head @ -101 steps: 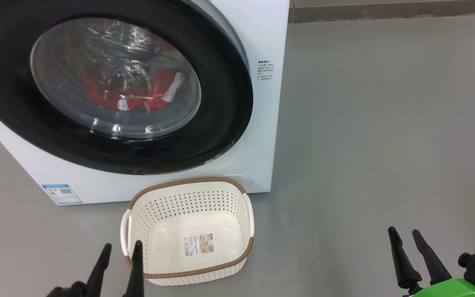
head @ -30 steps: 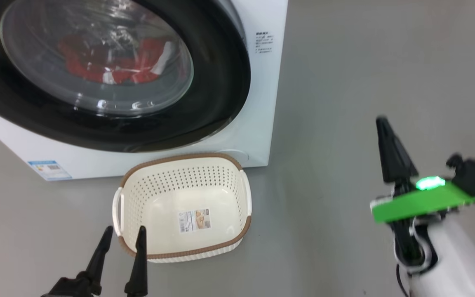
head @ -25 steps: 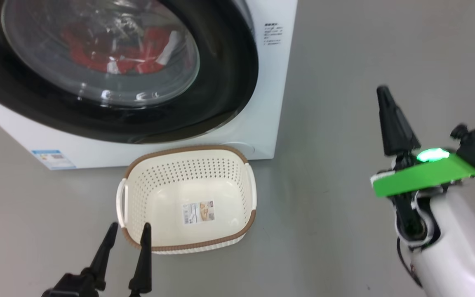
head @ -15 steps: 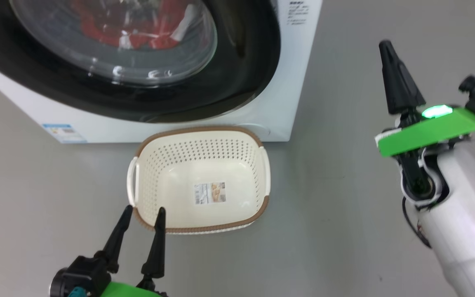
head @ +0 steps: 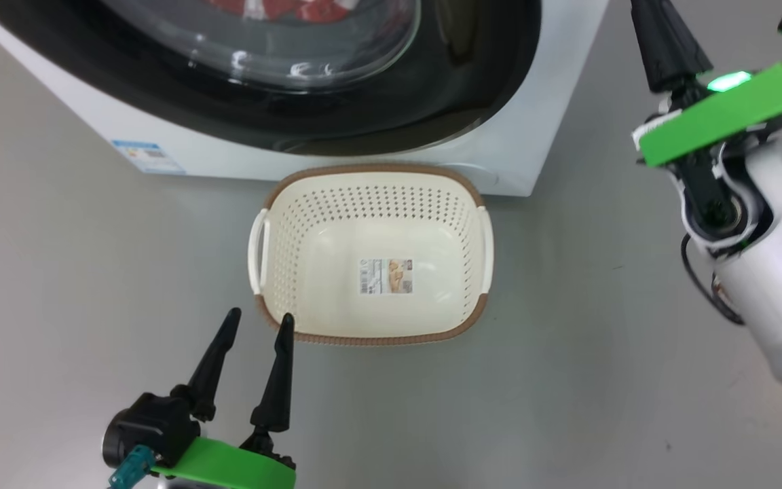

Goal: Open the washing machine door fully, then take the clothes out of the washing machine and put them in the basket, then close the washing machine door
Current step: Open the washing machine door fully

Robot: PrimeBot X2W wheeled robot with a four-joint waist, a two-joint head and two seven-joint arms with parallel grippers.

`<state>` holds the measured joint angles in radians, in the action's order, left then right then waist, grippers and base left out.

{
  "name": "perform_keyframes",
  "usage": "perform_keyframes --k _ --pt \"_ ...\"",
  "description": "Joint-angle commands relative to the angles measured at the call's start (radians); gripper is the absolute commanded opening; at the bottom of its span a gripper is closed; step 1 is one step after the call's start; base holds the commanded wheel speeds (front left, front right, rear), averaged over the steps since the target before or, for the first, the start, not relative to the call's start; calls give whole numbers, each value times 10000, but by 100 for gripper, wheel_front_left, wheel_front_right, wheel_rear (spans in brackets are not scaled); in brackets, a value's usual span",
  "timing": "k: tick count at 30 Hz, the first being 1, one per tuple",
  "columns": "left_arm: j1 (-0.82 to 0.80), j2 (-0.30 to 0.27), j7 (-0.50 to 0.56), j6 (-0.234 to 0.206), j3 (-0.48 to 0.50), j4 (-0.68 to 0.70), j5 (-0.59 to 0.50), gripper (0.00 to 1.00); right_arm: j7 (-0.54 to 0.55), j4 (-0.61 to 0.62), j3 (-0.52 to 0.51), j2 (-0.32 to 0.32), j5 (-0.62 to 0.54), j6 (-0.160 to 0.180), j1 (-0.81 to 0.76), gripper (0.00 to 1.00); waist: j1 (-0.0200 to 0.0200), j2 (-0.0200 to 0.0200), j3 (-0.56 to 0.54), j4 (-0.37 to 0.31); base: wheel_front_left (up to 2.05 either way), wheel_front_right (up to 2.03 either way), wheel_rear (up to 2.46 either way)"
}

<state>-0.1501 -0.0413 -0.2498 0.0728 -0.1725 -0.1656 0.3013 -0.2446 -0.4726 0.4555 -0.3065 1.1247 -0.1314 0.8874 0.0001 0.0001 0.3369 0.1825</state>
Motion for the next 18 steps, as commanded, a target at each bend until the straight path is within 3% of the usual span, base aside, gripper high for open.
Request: perform_keyframes --k 1,18 --pt "-211 -89 -120 91 237 197 65 100 59 158 216 -47 212 7 257 0 -1 -1 297 282 0 0 0" --pt "-804 -89 -120 84 -84 249 467 100 2769 588 1257 -1083 3717 7 2256 0 -1 -1 1312 903 0 0 0"
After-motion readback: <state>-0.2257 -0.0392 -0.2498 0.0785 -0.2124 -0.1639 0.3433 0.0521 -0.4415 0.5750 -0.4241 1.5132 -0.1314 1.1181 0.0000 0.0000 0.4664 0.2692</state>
